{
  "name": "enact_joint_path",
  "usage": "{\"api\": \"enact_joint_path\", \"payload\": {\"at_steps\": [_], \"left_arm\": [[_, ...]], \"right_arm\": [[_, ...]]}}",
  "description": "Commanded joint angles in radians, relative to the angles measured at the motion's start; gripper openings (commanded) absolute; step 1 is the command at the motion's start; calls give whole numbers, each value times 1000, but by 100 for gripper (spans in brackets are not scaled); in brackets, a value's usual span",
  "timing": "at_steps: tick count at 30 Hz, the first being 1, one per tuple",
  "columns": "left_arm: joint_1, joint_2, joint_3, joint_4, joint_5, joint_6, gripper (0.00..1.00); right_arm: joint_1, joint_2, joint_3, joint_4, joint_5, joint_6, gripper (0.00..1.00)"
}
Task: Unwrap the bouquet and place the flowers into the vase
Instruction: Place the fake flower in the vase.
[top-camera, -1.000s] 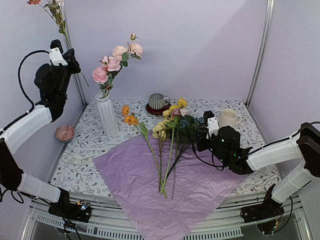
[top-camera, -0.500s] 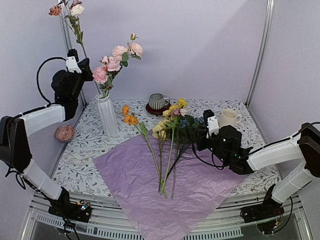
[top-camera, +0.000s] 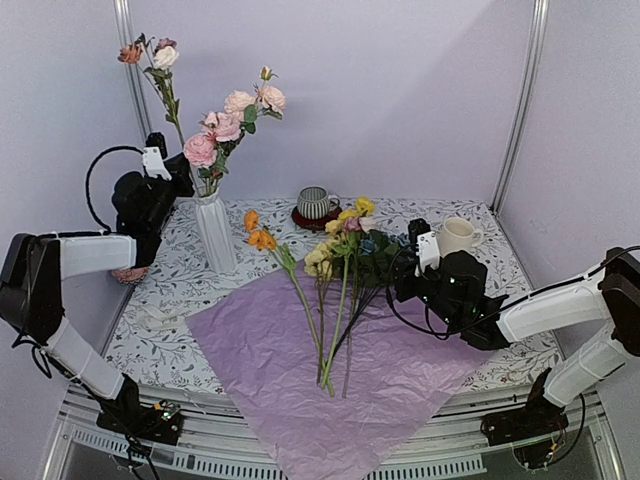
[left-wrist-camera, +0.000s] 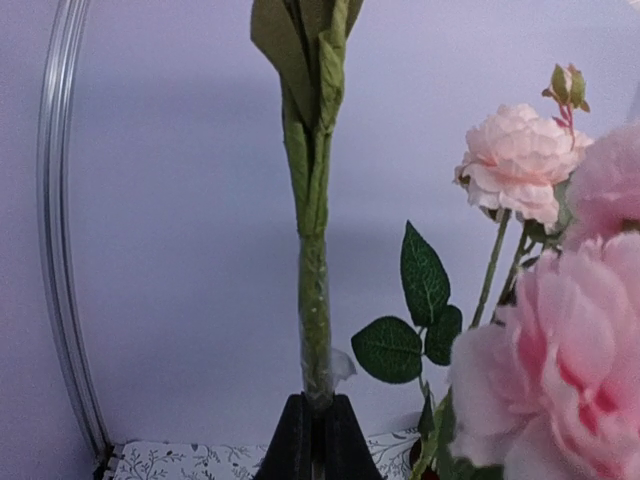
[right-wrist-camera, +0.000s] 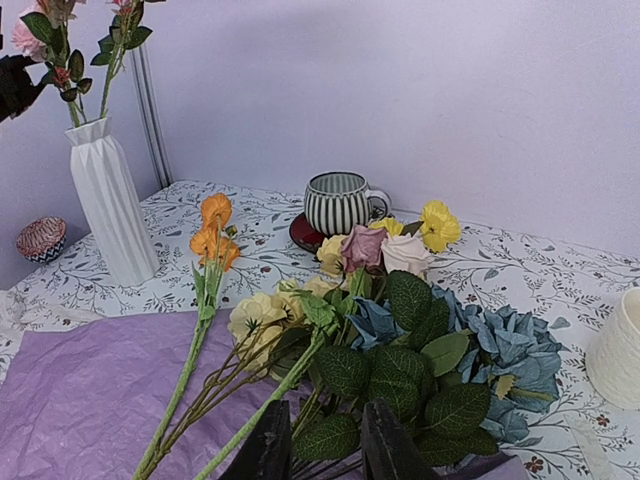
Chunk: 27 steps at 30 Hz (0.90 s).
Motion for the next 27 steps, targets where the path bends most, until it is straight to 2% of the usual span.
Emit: {"api": "enact_joint_path", "payload": {"at_steps": [1,9,12,15,18,22,27], "left_arm": [[1,-5,-22,17,18,-19,0],[-6,-22,-69,-11,34,-38,1],[-6,-29,-73,-53,32,-36,18],[-7,-47,-76,-73,30,-29,41],[-6,-74,-75,-107,41,-35,58],[-9,-119,-79,-192,39,-60,70],[-9,-203,-123,-295,-10,-90,79]], "right_arm": [[-4,-3,4,20,-11,-3,26],[-4,-43,-16,13,-40,20,27],[-3,-34,-9,12,-34,15,27],[-3,-20,-2,10,-41,13,27],[-3,-11,13,-7,-41,6,27],[-3,-22,11,-18,-61,6,27],[-4,-29,13,-31,-71,10,28]]}}
